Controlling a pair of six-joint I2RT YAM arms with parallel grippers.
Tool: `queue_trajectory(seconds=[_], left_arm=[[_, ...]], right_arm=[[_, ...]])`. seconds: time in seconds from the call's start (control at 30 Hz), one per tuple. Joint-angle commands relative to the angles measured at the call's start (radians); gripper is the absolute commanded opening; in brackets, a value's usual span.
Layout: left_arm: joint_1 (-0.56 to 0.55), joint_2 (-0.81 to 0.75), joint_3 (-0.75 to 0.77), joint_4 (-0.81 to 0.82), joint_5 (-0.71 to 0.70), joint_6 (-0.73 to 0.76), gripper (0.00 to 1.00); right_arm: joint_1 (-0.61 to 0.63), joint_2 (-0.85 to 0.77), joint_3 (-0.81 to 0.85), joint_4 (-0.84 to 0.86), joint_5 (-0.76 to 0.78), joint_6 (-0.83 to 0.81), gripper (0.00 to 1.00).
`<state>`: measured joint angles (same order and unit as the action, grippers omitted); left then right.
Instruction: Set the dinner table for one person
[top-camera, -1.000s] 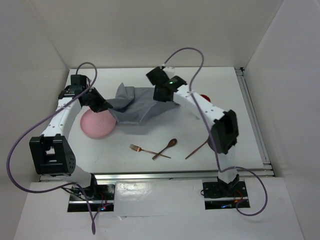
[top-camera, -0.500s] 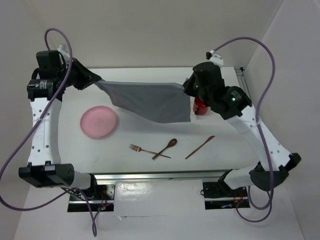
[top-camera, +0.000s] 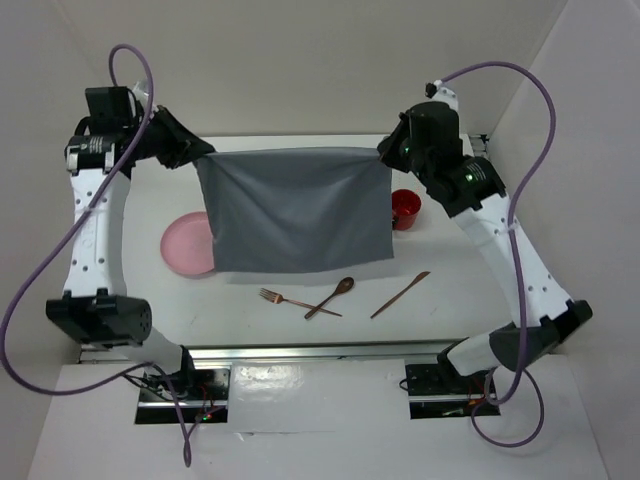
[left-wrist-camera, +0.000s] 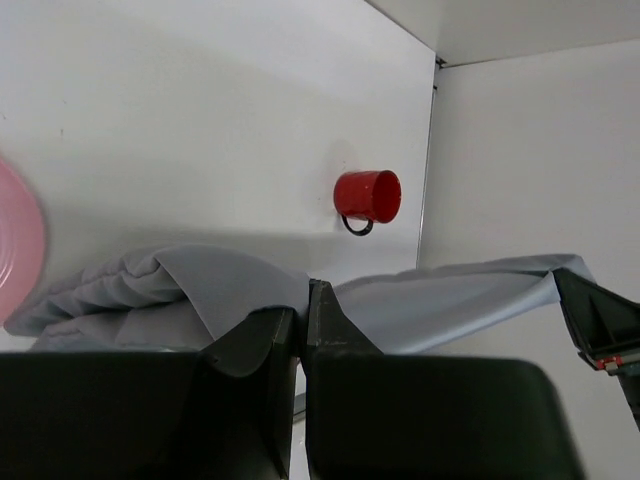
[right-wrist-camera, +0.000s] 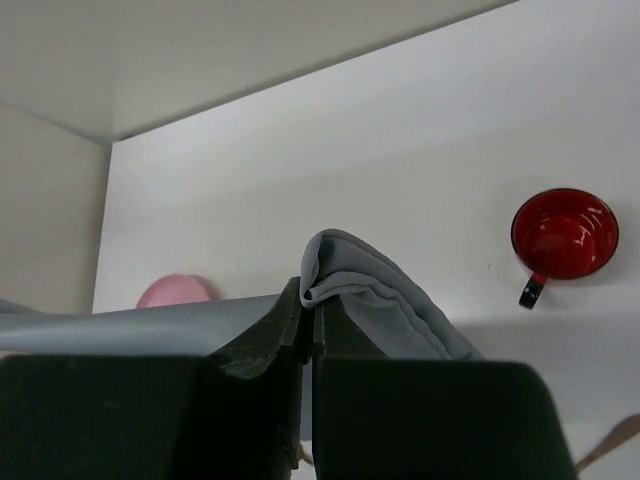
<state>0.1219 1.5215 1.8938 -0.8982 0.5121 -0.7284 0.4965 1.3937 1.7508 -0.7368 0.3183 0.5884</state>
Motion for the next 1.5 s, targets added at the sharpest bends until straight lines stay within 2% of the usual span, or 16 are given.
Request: queue_trajectory(seconds=[0.0, 0.27, 0.37, 0.47, 0.73, 0.77, 0.87, 0.9, 0.93, 1.07, 1.17, 1.2, 1.23, 1.27, 1.33, 1.47], left_arm=[[0.016, 0.094, 0.097, 0.074, 0.011, 0.043, 0.0], [0.007, 0.362, 0.451, 0.097, 0.106, 0.041, 0.0], [0.007, 0.394, 0.452, 0.14, 0.124, 0.03, 0.0], [0.007, 0.382, 0.354, 0.198, 0.163, 0.03, 0.0], [0.007, 0.174, -0.321, 0.312, 0.135, 0.119, 0.0], [0.007, 0.154, -0.375, 0.3, 0.114, 0.153, 0.08], [0.007, 0.088, -0.545, 0.234, 0.085, 0.202, 0.66], [0.007, 0.068, -0.582, 0.234, 0.085, 0.202, 0.91], [0.007, 0.048, -0.634, 0.225, 0.1, 0.214, 0.98], [0.007, -0.021, -0.604, 0.148, 0.028, 0.259, 1.0], [0.007, -0.003, -0.52, 0.128, -0.004, 0.27, 0.97], [-0.002, 0.009, -0.503, 0.128, -0.004, 0.28, 0.91], [-0.002, 0.035, -0.48, 0.128, -0.004, 0.281, 0.81], [-0.022, 0.049, -0.47, 0.139, -0.004, 0.264, 0.37], [-0.044, 0.084, -0.452, 0.149, -0.026, 0.251, 0.0], [-0.114, 0.163, -0.443, 0.168, -0.128, 0.231, 0.0]], right_arm=[[-0.107, 0.068, 0.056, 0.15, -0.068, -0.094, 0.0], [-0.266, 0.252, 0.194, 0.281, -0.267, -0.093, 0.0], [-0.266, 0.281, 0.193, 0.304, -0.268, -0.093, 0.0], [-0.266, 0.281, 0.135, 0.315, -0.257, -0.093, 0.0], [-0.266, 0.122, -0.337, 0.365, -0.297, -0.058, 0.0], [-0.266, 0.104, -0.391, 0.376, -0.314, -0.042, 0.0], [-0.219, 0.022, -0.578, 0.352, -0.325, -0.004, 0.47], [-0.21, -0.002, -0.615, 0.341, -0.305, -0.004, 0.62], [-0.201, -0.056, -0.67, 0.332, -0.292, 0.01, 0.81], [-0.191, -0.154, -0.686, 0.294, -0.251, 0.024, 0.87], [-0.155, -0.154, -0.646, 0.293, -0.242, 0.014, 0.75], [-0.144, -0.141, -0.636, 0.284, -0.242, 0.002, 0.56], [-0.124, -0.122, -0.616, 0.284, -0.242, 0.002, 0.43], [-0.115, -0.073, -0.605, 0.284, -0.254, -0.007, 0.31], [-0.093, -0.018, -0.58, 0.284, -0.254, -0.007, 0.04], [-0.07, 0.137, -0.499, 0.272, -0.266, -0.032, 0.0]])
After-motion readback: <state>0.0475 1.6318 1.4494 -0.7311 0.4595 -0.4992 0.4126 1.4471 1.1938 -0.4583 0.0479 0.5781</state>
